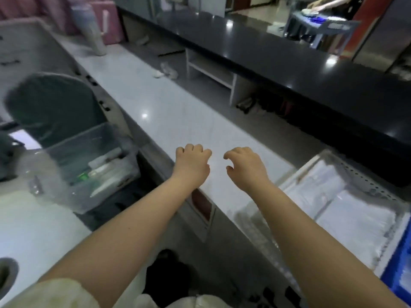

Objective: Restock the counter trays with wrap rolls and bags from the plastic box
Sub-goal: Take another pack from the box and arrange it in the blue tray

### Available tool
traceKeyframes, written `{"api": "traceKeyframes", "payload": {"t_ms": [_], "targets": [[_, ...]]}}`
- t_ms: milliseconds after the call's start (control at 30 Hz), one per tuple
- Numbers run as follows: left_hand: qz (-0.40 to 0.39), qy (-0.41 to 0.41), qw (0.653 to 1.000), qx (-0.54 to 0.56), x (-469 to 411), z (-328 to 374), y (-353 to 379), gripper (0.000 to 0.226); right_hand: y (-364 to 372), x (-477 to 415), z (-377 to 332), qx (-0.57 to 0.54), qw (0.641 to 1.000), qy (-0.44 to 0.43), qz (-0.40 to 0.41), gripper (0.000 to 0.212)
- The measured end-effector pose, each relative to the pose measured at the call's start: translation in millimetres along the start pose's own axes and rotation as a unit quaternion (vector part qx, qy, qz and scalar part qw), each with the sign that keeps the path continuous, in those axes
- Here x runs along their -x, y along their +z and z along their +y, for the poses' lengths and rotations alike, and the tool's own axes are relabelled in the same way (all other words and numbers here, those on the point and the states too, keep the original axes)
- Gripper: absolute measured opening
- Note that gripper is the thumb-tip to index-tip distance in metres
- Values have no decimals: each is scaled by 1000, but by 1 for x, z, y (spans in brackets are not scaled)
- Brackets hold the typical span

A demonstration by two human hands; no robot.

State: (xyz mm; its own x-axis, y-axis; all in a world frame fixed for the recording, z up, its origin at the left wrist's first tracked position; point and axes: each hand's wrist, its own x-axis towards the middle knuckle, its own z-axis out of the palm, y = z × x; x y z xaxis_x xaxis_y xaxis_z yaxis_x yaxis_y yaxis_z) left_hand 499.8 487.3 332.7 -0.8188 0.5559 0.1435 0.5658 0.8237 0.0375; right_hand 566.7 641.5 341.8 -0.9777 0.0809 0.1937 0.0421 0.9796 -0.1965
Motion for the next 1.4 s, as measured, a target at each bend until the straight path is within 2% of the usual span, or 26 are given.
{"api": "traceKeyframes", "payload": {"t_ms": [167, 333, 500, 633, 833, 1067, 1400], "targets": [[30, -104, 994, 0, 47, -112, -7, 29, 33, -47, -106, -7, 993, -110, -39, 30], [8, -191, 982, 0, 97, -229, 5, 29, 78, -93, -219, -18, 977, -200, -74, 28], [-3, -248, 969, -5, 138, -347, 16, 34, 131, -134, -328, -57, 967, -223, -105, 33], [8, -271, 963, 0, 156, -429, 21, 31, 169, -159, -384, -83, 965, -215, -128, 34], [6, -273, 961, 42, 159, -494, 43, 29, 205, -184, -409, -91, 976, -139, -141, 29], [-36, -282, 955, 88, 138, -532, 74, 31, 229, -225, -403, -96, 982, -72, -147, 25], [-108, -301, 942, 107, 74, -574, 125, 34, 291, -314, -400, -109, 960, -93, -239, 29]]}}
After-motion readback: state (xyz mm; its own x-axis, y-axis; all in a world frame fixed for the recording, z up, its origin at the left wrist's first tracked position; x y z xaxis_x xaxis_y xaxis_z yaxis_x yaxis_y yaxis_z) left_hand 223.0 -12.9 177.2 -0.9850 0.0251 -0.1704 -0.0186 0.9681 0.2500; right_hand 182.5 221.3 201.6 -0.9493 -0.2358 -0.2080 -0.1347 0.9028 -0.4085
